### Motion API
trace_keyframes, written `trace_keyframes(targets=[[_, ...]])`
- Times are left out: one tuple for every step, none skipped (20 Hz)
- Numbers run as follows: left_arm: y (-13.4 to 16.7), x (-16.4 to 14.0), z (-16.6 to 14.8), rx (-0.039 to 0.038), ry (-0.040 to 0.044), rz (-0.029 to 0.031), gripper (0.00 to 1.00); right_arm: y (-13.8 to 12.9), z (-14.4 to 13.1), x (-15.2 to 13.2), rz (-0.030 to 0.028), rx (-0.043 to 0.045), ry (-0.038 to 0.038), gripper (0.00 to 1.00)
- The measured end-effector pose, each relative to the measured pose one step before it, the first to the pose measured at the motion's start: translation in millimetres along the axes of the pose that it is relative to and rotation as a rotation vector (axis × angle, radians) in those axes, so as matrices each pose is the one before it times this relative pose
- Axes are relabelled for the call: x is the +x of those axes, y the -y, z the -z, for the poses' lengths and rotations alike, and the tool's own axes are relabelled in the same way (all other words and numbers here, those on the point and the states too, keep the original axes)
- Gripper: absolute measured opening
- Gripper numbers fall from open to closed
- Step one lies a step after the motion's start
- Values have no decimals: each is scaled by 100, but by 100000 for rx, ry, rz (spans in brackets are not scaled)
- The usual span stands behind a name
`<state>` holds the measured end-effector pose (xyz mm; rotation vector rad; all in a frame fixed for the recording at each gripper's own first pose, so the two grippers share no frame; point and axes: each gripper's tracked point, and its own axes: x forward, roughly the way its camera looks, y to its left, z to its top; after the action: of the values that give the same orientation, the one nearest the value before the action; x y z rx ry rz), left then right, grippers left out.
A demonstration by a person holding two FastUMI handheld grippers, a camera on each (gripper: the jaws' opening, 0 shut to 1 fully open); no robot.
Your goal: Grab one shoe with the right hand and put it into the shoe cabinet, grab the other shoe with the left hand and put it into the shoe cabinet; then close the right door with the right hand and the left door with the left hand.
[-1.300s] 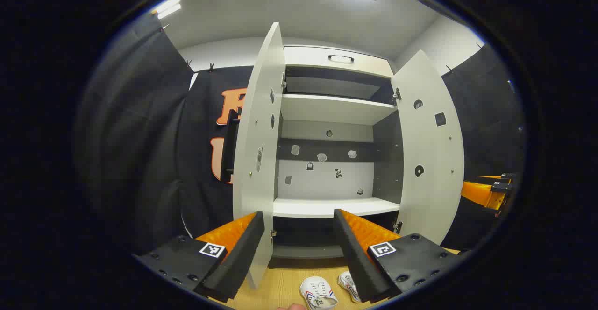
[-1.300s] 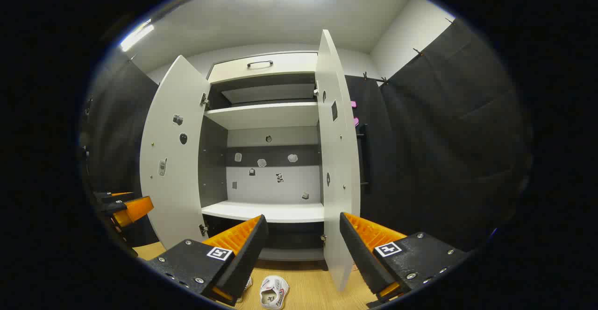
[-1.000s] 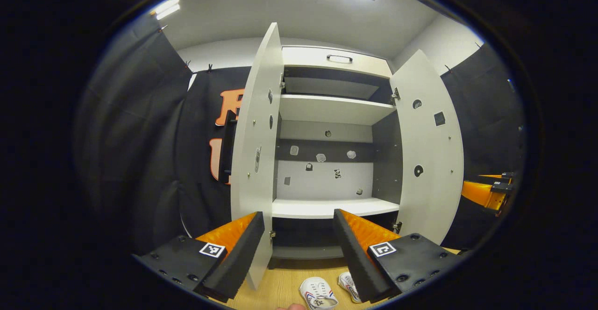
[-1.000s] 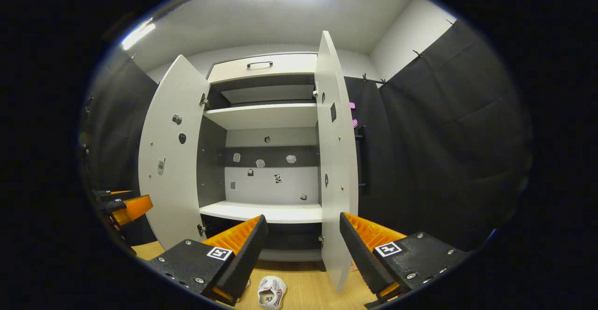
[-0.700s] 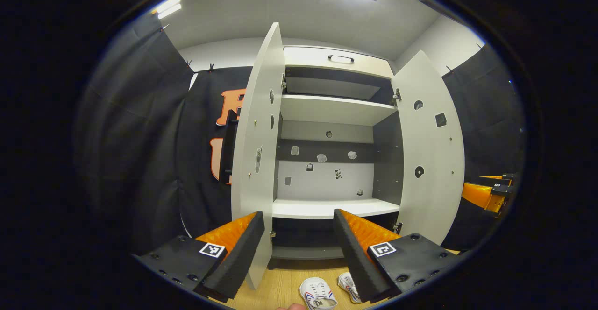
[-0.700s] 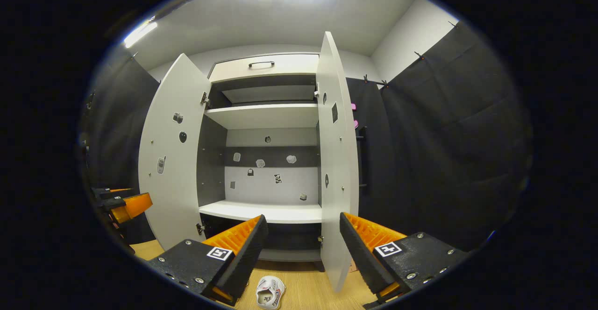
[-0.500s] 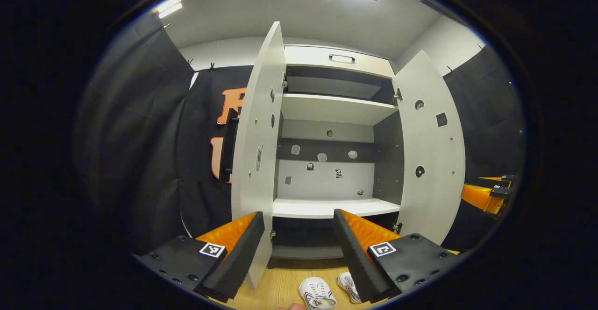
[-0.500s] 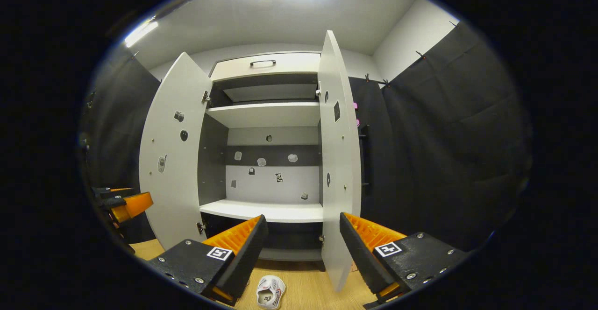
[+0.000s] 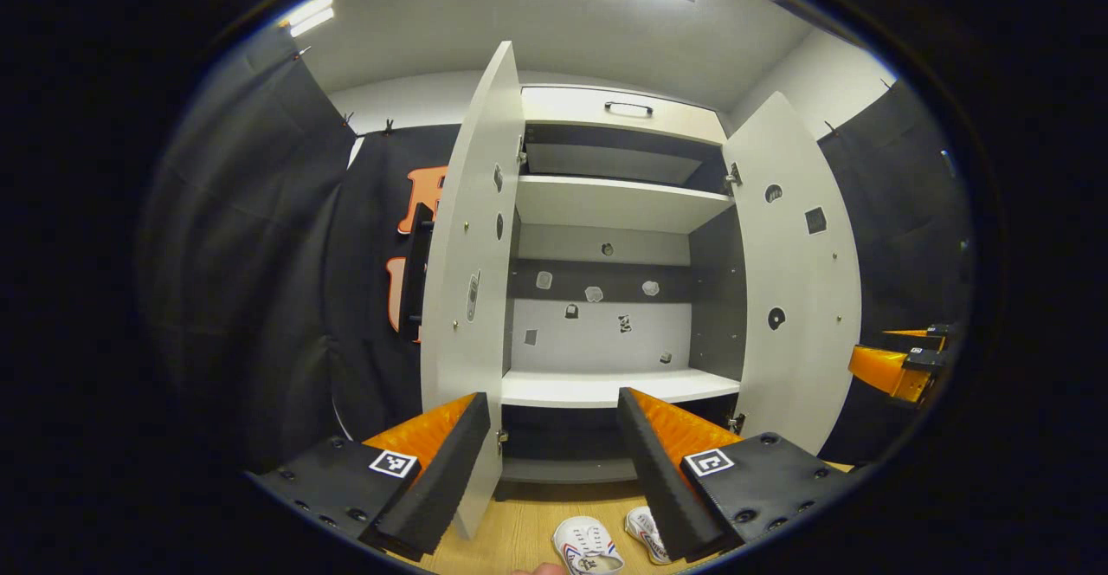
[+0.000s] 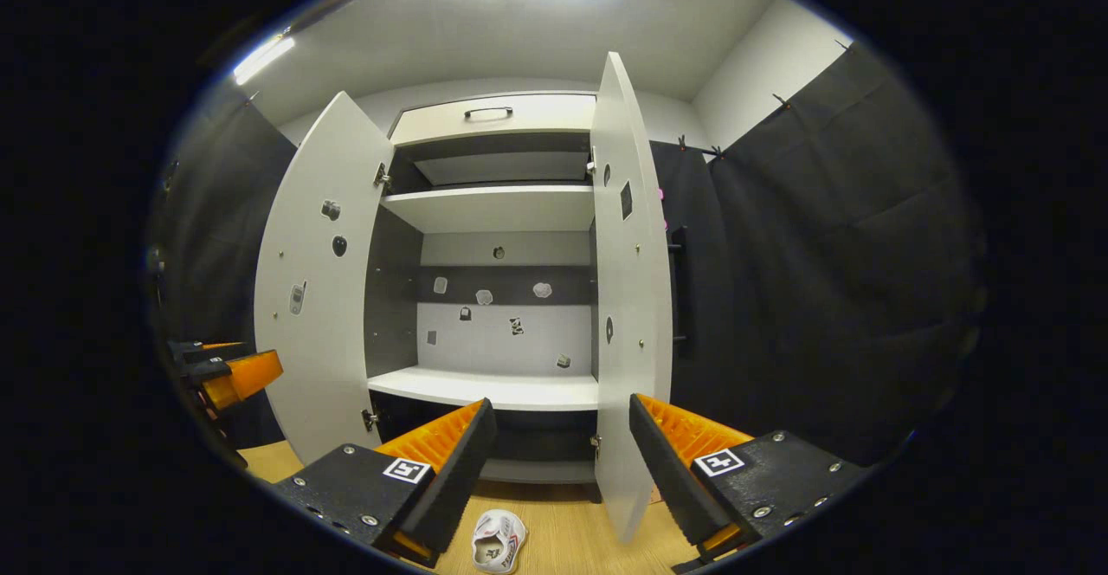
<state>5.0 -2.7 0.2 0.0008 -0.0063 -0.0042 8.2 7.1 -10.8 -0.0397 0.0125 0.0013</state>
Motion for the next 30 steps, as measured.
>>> trace_keyframes(targets=[[93,14,58,-214,65,132,96,-190,220,277,-457,-399,-567,95],[62,95,-37,-231,82,152,99,-295,326,208,-603,-298,-677,95],[19,-22,89,-104,-57,8,94,-255,186,149,-693,-278,-532,95],[-9,-23,9,58,18,-14,96,-303,255,291,-495,-458,-468,95],[-66,27,-17,260,-84,-215,99,-185,261,289,-390,-581,-262,95],[-80,45,-12,170,35,-242,96,-305,293,271,-580,-612,-344,95],[-18,2,45,-45,-43,-225,94,-471,460,305,-872,-628,-728,95],[5,14,52,-251,-171,-113,94,-455,721,332,-1037,-624,-1206,95],[15,-15,74,-326,-224,-118,96,-537,940,423,-1135,-572,-1758,95],[-24,39,46,-219,-124,-155,96,-512,1082,492,-1099,-491,-1790,95],[-24,-7,86,-279,-21,-180,96,-483,1319,549,-979,-508,-2594,95],[-15,56,64,-297,-150,-106,96,-525,1664,618,-1156,-604,-3122,95],[-70,7,140,-251,-185,-211,96,-384,1975,710,-881,-435,-4408,95],[-86,-2,97,-287,-154,-303,96,-372,1953,775,-925,-75,-4137,95],[-76,-15,43,-309,-140,-334,96,-378,1976,854,-766,-34,-3810,95],[-110,40,142,-273,-296,-410,96,-337,2140,859,-796,-11,-4171,95],[-180,0,230,-272,-519,-478,94,-340,2200,907,-595,-102,-4425,94],[-196,-4,92,-119,-461,-362,96,-288,2392,893,-527,-274,-4682,94],[-146,-37,157,5,-134,-472,96,-411,2154,743,-698,-251,-4628,94],[-211,-16,81,114,-78,-557,96,-391,2306,888,-724,-121,-5237,94],[-334,-101,179,67,-4,-604,96,-369,2233,696,-820,137,-5447,93],[-263,-59,51,22,-127,-644,94,-380,2043,931,-955,-250,-4755,93],[-303,-85,127,-133,-145,-655,94,-195,1890,928,-387,-1126,-4266,93],[-267,-77,136,-116,-56,-580,94,-71,1322,687,-109,-1185,-3124,93],[-196,-56,156,65,-309,-628,94,-106,1250,666,-172,-1121,-3414,93],[-210,-12,158,92,-396,-411,96,-228,1100,621,-152,-948,-2795,93],[-117,-173,112,56,-236,-281,94,-192,858,535,-262,-982,-2477,93],[-87,-33,83,19,-155,-142,96,-92,526,560,135,-750,-1698,92],[-71,-40,7,122,-137,-86,96,18,393,620,485,-967,-1221,92],[-35,-33,36,139,-67,-187,96,268,105,678,1013,-1017,-763,91]])
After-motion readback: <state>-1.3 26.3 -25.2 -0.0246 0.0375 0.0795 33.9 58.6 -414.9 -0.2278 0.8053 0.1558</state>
